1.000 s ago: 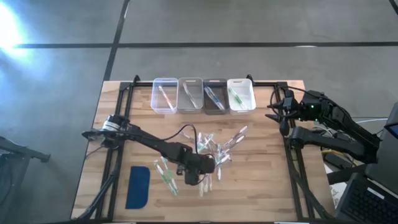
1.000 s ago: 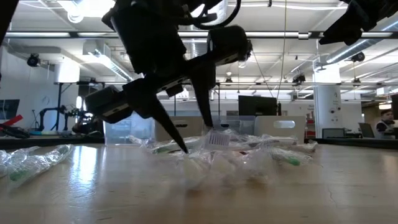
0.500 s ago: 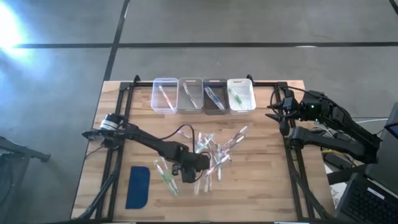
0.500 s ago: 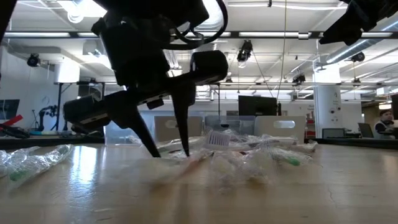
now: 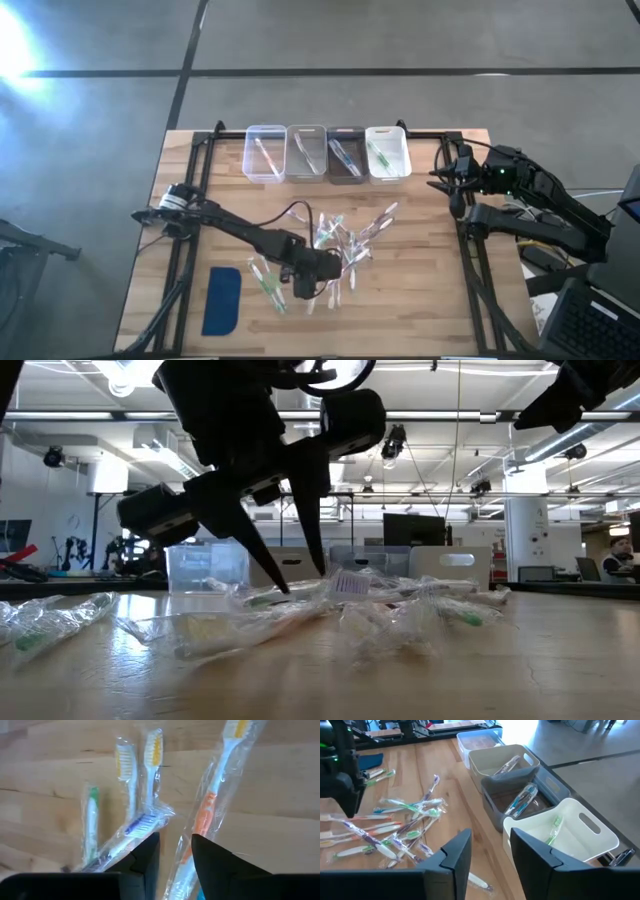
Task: Pick & Place Toothbrushes
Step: Put the orange toothbrush into the white transparent bin
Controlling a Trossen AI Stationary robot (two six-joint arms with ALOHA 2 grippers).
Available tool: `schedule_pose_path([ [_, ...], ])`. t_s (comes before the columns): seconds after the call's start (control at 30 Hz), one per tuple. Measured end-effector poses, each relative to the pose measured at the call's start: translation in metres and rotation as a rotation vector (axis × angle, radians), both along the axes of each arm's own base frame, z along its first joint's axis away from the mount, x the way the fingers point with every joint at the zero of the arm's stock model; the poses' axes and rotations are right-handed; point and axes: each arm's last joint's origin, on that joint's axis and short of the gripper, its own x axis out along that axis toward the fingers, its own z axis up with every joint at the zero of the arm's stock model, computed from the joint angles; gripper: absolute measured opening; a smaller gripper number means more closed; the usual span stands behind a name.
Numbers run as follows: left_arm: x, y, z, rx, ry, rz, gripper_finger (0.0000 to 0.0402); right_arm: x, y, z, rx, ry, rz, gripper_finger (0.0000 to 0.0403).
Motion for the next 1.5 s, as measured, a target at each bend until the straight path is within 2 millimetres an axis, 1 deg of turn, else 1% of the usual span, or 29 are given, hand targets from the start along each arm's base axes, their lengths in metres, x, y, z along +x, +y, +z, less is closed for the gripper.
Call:
schedule_pose_path([
  [0.1,0.001,0.0,0.0,0.004,-0.012,-0.016,0.0117,0.0,0.0,0.0,0.0,0.0,0.0,0.012],
  [0.27,0.001,-0.001,-0.012,0.027,0.017,-0.039,0.0117,0.0,0.0,0.0,0.0,0.0,0.0,0.0106],
  [0.67,0.005,-0.002,-0.028,0.025,0.055,-0.036,0.0117,0.0,0.0,0.0,0.0,0.0,0.0,0.0067],
  [0.87,0.006,-0.002,-0.04,0.006,0.098,-0.027,0.0115,0.0,0.0,0.0,0.0,0.0,0.0,0.0052],
  [1.0,0.006,-0.003,-0.051,-0.011,0.141,-0.015,0.0097,0.0,0.0,0.0,0.0,0.0,0.0,0.0047],
  [1.13,0.007,-0.003,-0.06,-0.022,0.174,-0.004,0.0065,0.0,0.0,0.0,0.0,0.0,0.0,0.0043],
  [1.27,0.006,-0.004,-0.068,-0.037,0.206,0.001,0.0033,0.0,0.0,0.0,0.0,0.0,0.0,0.0048],
  [1.4,0.006,-0.004,-0.068,-0.046,0.215,0.021,0.0017,0.0,0.0,0.0,0.0,0.0,0.0,0.0059],
  [1.5,0.005,-0.004,-0.062,-0.059,0.205,0.034,0.0017,0.0,0.0,0.0,0.0,0.0,0.0,0.0068],
])
